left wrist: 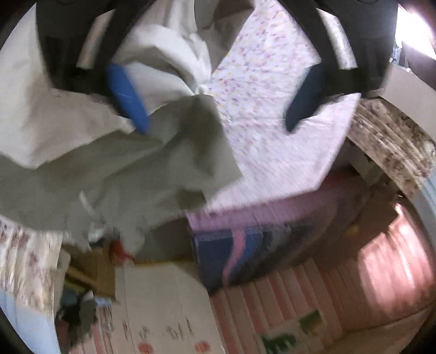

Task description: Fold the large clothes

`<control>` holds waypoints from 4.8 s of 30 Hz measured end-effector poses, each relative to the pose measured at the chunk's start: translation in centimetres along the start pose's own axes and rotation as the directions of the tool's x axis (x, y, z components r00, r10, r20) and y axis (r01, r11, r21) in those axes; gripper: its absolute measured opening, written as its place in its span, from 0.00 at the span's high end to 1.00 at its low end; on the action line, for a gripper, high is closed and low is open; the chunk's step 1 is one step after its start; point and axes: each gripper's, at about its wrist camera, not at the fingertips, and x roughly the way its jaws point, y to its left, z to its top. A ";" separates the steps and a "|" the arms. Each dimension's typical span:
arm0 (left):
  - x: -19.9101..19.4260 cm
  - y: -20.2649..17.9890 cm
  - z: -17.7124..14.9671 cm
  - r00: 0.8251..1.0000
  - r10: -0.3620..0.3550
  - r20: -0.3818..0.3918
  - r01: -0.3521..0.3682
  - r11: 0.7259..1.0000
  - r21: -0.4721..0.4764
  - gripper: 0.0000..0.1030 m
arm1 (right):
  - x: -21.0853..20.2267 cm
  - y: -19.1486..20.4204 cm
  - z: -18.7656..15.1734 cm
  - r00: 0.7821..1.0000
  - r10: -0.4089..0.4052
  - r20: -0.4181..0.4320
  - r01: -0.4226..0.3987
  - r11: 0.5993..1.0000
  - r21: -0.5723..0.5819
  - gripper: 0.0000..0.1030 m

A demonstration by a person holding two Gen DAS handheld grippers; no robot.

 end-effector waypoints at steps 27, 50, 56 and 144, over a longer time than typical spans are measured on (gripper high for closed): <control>-5.0 -1.8 0.8 0.997 -0.075 0.022 0.076 0.995 -0.070 0.03 | -9.2 -29.4 -2.8 0.945 -0.328 -0.002 0.269 0.772 0.576 0.97; -1.9 3.3 -1.1 0.982 -0.174 -0.078 0.159 0.974 -0.164 0.03 | -3.9 3.5 9.3 0.952 0.287 0.106 -0.292 0.956 0.039 0.97; -2.0 5.1 -2.0 0.986 -0.151 -0.074 0.136 0.975 -0.173 0.03 | 1.4 14.7 2.8 0.915 0.386 -0.120 -0.398 0.912 -0.098 0.93; 4.3 -5.3 -3.2 0.906 -0.372 -0.201 0.375 0.927 -0.024 0.79 | 2.8 9.8 -6.0 0.934 0.307 -0.181 -0.344 0.909 -0.234 0.56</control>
